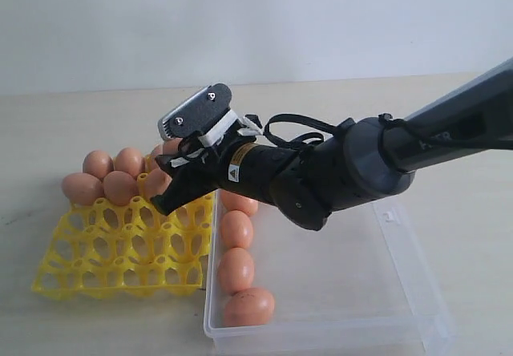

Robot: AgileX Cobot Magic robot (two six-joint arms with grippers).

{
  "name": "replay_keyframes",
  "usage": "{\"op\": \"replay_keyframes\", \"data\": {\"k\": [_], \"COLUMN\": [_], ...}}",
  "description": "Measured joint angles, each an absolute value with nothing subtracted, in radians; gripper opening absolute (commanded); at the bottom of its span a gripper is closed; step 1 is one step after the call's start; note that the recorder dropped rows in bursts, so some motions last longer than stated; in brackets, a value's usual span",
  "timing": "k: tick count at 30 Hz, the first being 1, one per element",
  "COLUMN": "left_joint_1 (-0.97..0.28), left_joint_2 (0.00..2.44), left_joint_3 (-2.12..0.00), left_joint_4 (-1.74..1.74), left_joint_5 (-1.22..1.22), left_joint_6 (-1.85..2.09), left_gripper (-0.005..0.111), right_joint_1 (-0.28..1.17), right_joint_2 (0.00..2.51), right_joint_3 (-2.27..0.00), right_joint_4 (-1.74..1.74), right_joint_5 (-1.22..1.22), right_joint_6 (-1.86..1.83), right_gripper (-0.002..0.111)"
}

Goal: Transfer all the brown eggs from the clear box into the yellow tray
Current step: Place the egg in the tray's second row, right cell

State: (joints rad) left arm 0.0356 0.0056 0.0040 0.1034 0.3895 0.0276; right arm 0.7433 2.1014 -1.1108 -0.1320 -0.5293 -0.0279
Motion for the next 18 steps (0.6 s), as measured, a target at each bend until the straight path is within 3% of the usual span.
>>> {"op": "replay_keyframes", "data": {"k": [3, 12, 18], "left_joint_1": [0.036, 0.036, 0.036], "left_joint_2": [0.006, 0.006, 0.006], "left_joint_3": [0.004, 0.004, 0.004], "left_joint_4": [0.103, 0.103, 0.103], "left_joint_5": [0.389, 0.389, 0.389], "left_joint_6": [0.028, 0.028, 0.028], "left_gripper": [0.0, 0.0, 0.0], "right_joint_1": [0.741, 0.739, 0.739], "right_joint_2": [2.114, 2.115, 2.115], "right_joint_3": [-1.13, -1.144, -1.15], "right_joint_4": [-0.119, -0.112, -0.11], "right_joint_5": [-0.529, -0.505, -0.501], "right_joint_6": [0.049, 0.122, 0.126], "right_gripper": [0.035, 0.062, 0.064]}}
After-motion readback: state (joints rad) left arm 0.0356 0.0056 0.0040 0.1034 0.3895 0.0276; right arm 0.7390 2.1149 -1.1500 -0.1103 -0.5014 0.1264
